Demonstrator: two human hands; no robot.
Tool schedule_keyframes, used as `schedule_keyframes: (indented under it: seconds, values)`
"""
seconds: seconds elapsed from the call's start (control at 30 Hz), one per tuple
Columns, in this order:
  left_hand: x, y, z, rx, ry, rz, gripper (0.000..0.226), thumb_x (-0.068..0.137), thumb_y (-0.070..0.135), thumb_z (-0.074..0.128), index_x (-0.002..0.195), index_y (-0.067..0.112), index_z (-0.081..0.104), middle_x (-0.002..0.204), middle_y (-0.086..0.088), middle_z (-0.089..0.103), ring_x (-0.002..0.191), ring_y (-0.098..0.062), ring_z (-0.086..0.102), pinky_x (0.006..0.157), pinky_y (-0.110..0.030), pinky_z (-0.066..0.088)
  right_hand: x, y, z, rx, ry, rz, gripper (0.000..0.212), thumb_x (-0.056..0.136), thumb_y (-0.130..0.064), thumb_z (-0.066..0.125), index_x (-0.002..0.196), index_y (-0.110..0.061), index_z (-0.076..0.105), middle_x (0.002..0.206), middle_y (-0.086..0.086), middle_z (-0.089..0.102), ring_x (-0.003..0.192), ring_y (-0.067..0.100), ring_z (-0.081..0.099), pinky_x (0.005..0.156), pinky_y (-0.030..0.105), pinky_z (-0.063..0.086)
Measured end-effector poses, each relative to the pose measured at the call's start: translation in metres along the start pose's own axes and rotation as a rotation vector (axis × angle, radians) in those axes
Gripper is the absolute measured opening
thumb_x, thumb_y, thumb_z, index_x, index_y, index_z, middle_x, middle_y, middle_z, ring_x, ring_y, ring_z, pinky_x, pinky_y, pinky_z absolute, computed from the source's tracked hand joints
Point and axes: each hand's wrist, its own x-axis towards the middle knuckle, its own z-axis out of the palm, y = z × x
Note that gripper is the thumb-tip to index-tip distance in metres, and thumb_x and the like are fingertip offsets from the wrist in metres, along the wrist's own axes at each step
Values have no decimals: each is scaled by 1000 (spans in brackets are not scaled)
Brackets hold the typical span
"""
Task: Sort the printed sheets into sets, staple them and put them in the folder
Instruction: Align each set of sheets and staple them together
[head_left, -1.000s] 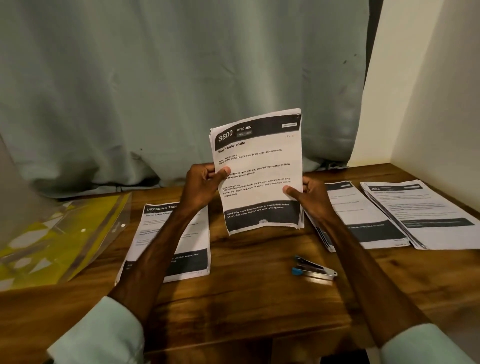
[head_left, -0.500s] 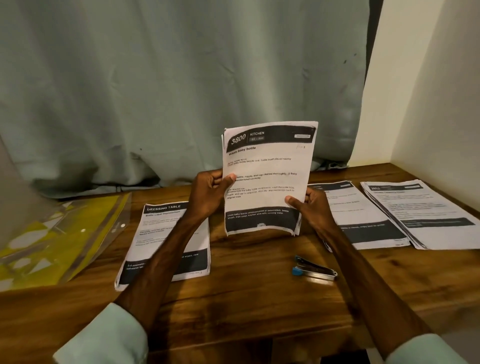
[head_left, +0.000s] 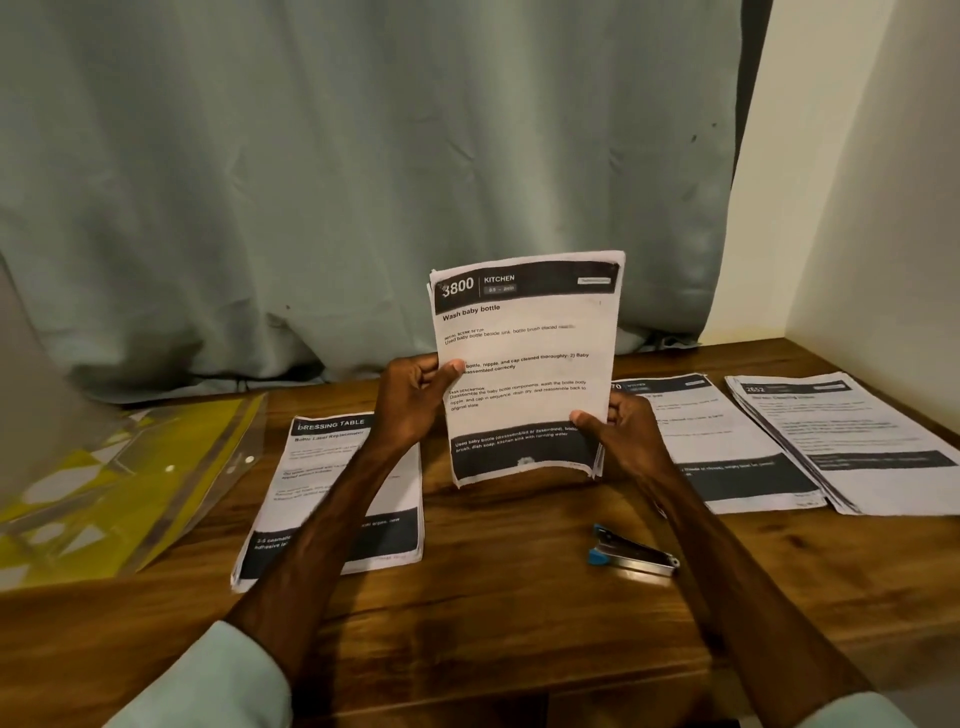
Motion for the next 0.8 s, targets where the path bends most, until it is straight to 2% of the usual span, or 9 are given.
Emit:
schedule_keyframes:
  seconds: [0.1, 0.23, 0.4, 0.47, 0.53, 0.6, 0.8]
  values:
    - [5, 7, -7, 16, -27, -27, 13, 98, 23, 66, 106, 16, 74, 100, 7, 78, 86, -13, 77, 66, -26, 61, 10, -24, -5, 91, 6, -43, 30, 92, -15, 71, 122, -11, 67, 117, 3, 73, 87, 8, 75, 69, 21, 59]
    - [9, 8, -18, -19, -79, -37, 16, 96, 22, 67, 108, 14, 74, 108, -1, 78, 93, -22, 77, 76, -40, 63, 22, -70, -8, 164, 54, -139, 24, 95, -14, 67, 119, -12, 66, 102, -11, 72, 81, 1, 74, 62, 16, 56]
    - [8, 12, -25, -55, -73, -50, 13, 97, 17, 66, 107, 12, 74, 101, 6, 79, 92, -22, 77, 75, -37, 64, 38, -110, -10, 175, 167, -217, 13, 96, -21, 67, 99, -9, 69, 93, -3, 76, 75, 5, 74, 58, 18, 56]
    - [8, 14, -27, -37, -75, -43, 13, 97, 17, 66, 107, 12, 74, 100, 8, 79, 91, -21, 77, 75, -37, 64, 41, -120, -10, 165, 213, -264, 8, 95, -23, 69, 91, -16, 70, 89, -9, 76, 77, 5, 74, 62, 19, 58]
    - [8, 16, -29, -28, -81, -36, 12, 97, 16, 66, 105, 13, 74, 99, 9, 79, 90, -20, 77, 75, -37, 64, 42, -127, -11, 187, 248, -286, 2, 93, -23, 71, 92, -21, 71, 88, -12, 75, 79, 5, 74, 66, 21, 61]
    - [8, 18, -32, -21, -91, -12, 13, 97, 15, 66, 105, 13, 75, 99, 9, 79, 91, -20, 77, 75, -36, 64, 43, -130, -11, 208, 262, -302, 7, 93, -22, 71, 98, -17, 73, 92, -7, 76, 83, 9, 75, 69, 24, 62]
    - [7, 22, -36, -11, -95, -6, 14, 97, 15, 66, 106, 11, 74, 101, 10, 79, 93, -19, 77, 77, -38, 64, 41, -135, -10, 264, 289, -315, 15, 92, -21, 72, 105, -13, 74, 95, -1, 77, 83, 12, 76, 67, 26, 62]
